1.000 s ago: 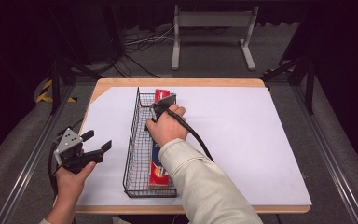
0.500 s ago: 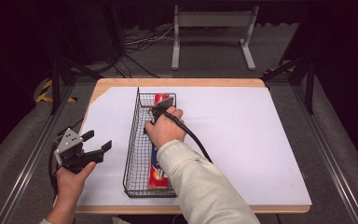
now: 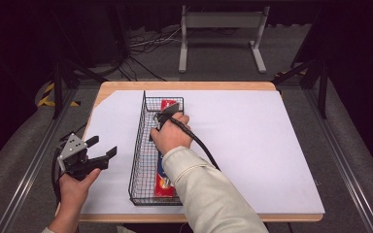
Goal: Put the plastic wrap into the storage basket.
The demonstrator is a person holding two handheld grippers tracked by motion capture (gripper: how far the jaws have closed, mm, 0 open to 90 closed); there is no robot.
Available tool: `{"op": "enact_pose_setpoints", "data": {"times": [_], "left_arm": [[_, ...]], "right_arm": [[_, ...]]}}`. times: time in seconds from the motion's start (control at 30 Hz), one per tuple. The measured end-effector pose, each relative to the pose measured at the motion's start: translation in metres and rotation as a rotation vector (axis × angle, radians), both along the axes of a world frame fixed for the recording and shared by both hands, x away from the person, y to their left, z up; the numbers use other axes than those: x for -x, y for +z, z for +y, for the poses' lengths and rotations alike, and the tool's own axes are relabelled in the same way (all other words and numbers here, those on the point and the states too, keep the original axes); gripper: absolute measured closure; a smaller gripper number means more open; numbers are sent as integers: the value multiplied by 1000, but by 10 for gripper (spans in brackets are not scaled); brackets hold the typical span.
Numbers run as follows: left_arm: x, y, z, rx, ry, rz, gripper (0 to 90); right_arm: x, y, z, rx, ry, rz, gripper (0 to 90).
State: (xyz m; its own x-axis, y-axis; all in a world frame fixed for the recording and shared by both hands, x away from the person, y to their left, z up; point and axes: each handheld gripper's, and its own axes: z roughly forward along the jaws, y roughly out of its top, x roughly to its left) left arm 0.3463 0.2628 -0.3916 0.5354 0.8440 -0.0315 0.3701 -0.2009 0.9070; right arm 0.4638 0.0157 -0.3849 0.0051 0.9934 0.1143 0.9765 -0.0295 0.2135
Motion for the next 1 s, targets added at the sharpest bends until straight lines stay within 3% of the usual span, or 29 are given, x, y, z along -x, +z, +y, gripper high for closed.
{"op": "enact_pose_setpoints", "data": {"times": [0.7, 1.0], "left_arm": [[-1, -1, 1, -2, 0, 3, 225], [-1, -1, 0, 6, -7, 10, 225]], "right_arm": [[1, -3, 3, 51, 19, 5, 369], [1, 2, 2, 8, 12, -9, 299]]}}
